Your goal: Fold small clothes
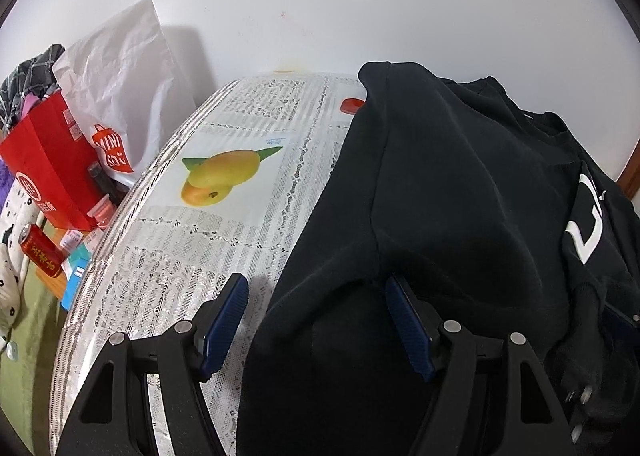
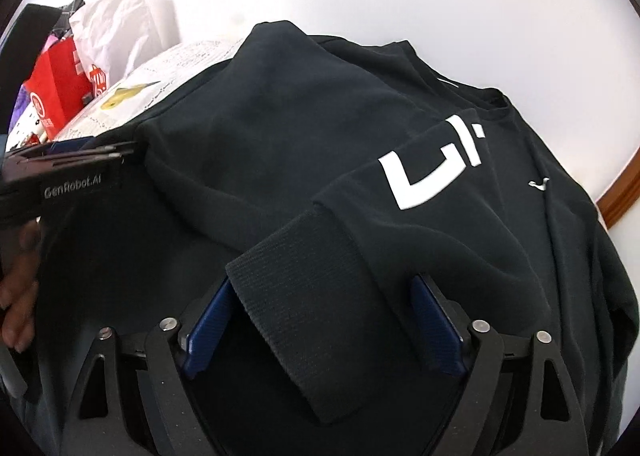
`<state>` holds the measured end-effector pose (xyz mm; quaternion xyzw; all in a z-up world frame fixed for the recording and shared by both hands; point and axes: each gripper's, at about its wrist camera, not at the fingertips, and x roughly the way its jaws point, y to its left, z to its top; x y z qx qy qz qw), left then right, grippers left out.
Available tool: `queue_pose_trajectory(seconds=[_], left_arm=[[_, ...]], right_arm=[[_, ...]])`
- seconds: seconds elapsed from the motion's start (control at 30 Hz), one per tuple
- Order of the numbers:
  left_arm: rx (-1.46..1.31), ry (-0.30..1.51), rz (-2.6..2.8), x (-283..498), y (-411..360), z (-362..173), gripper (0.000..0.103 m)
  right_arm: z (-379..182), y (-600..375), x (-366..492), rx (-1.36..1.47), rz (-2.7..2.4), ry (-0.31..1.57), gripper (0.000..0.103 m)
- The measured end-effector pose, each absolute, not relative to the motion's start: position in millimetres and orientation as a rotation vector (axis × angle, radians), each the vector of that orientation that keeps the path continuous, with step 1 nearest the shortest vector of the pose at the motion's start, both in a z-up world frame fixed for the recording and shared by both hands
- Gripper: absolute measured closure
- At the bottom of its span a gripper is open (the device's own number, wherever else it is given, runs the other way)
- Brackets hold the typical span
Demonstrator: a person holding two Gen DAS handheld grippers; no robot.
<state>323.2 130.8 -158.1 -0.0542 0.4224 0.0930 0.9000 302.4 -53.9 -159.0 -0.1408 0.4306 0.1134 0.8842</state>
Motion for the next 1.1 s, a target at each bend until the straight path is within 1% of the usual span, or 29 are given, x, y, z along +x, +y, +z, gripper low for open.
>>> queue_pose_trajectory(seconds=[0.03, 0.1, 0.13, 0.2, 0.3, 0.37, 0.43, 0.57, 0.67, 0.77, 0.8, 0.83, 0.87, 0.9, 0.93, 0.97, 1.03, 1.1], left_arm=[[-0.122, 0.876, 0.190, 324, 133, -158, 0.031], [-0.141, 0.877, 0.186, 323, 136, -159, 0.030], [-0.144, 0.877, 0.185, 323, 136, -159, 0.030], [-0.143, 0.877, 0.185, 323, 137, -159, 0.029], [-0.147, 0.878, 0.185, 323, 137, -159, 0.029], [-0.146, 0.878, 0.186, 323, 137, -159, 0.029], [-0.144, 0.879, 0.188, 323, 137, -158, 0.028], [-0.149, 0.879, 0.188, 323, 138, -159, 0.027], [-0.154, 0.878, 0.186, 323, 138, -160, 0.027], [-0.179, 0.864, 0.174, 320, 141, -159, 0.027], [-0.187, 0.860, 0.171, 320, 142, -159, 0.027], [-0.196, 0.858, 0.169, 319, 144, -158, 0.027], [-0.199, 0.856, 0.169, 319, 144, -158, 0.027], [-0.201, 0.854, 0.168, 319, 144, -158, 0.028], [-0.201, 0.850, 0.168, 319, 144, -157, 0.028], [-0.200, 0.838, 0.168, 318, 143, -155, 0.028], [-0.199, 0.810, 0.164, 315, 142, -150, 0.028], [-0.199, 0.780, 0.156, 312, 140, -145, 0.028]], right_arm=[[-158, -54, 303, -0.317, 0.219, 0.882, 0.066], [-152, -57, 306, -0.355, 0.211, 0.895, 0.083], [-144, -67, 309, -0.307, 0.245, 0.913, 0.090], [-122, -89, 309, -0.225, 0.268, 0.895, 0.094], [-88, -140, 312, -0.122, 0.215, 0.825, 0.094], [-68, -189, 318, 0.005, 0.162, 0.806, 0.094], [-56, -233, 324, 0.086, 0.087, 0.784, 0.094], [-65, -299, 342, 0.227, 0.021, 0.817, 0.094], [-88, -328, 352, 0.235, -0.061, 0.887, 0.094], [-105, -337, 355, 0.215, -0.116, 0.965, 0.085], [-105, -336, 354, 0.178, -0.155, 0.966, 0.080], [-102, -334, 352, 0.122, -0.201, 0.943, 0.077], [-96, -329, 349, 0.060, -0.248, 0.905, 0.076], [-91, -327, 348, 0.033, -0.259, 0.885, 0.072], [-86, -323, 346, 0.017, -0.261, 0.856, 0.065], [-82, -320, 344, 0.023, -0.254, 0.830, 0.061], [-80, -307, 346, 0.008, -0.198, 0.805, 0.060], [-91, -292, 351, -0.046, -0.148, 0.814, 0.060]])
